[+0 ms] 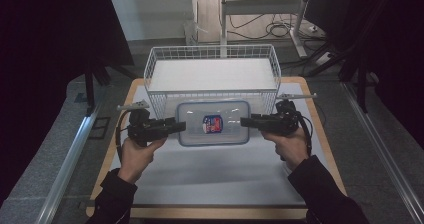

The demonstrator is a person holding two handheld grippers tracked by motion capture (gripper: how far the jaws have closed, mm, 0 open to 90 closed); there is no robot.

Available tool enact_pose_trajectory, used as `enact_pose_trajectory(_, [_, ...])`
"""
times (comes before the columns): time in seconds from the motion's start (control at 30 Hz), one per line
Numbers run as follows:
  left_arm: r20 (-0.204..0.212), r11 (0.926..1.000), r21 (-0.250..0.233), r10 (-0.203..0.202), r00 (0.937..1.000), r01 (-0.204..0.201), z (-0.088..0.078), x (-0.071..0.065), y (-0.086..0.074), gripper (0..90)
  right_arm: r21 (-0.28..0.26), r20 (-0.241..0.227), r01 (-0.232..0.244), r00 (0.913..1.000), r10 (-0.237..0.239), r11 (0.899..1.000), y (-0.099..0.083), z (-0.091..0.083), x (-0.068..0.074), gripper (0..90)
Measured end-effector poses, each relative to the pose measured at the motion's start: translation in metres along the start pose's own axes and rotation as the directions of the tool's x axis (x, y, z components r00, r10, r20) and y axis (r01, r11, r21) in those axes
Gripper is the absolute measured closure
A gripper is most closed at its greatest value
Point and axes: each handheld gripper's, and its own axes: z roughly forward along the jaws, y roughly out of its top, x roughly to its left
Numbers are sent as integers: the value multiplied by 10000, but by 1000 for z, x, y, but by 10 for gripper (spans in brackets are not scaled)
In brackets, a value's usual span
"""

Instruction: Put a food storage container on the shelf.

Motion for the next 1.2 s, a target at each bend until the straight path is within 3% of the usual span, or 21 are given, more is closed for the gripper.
enact_pose_trajectory(0.77, [64,9997,-227,123,9999,-122,-8,8,72,519,-859,-4,121,9999,-122,9962,71,-4,5,541])
enact_pose_trajectory(1.2, [122,9996,-274,26,9999,-23,-5,21,115,520,-1211,-92,-140,9999,130,9925,103,1,-4,540])
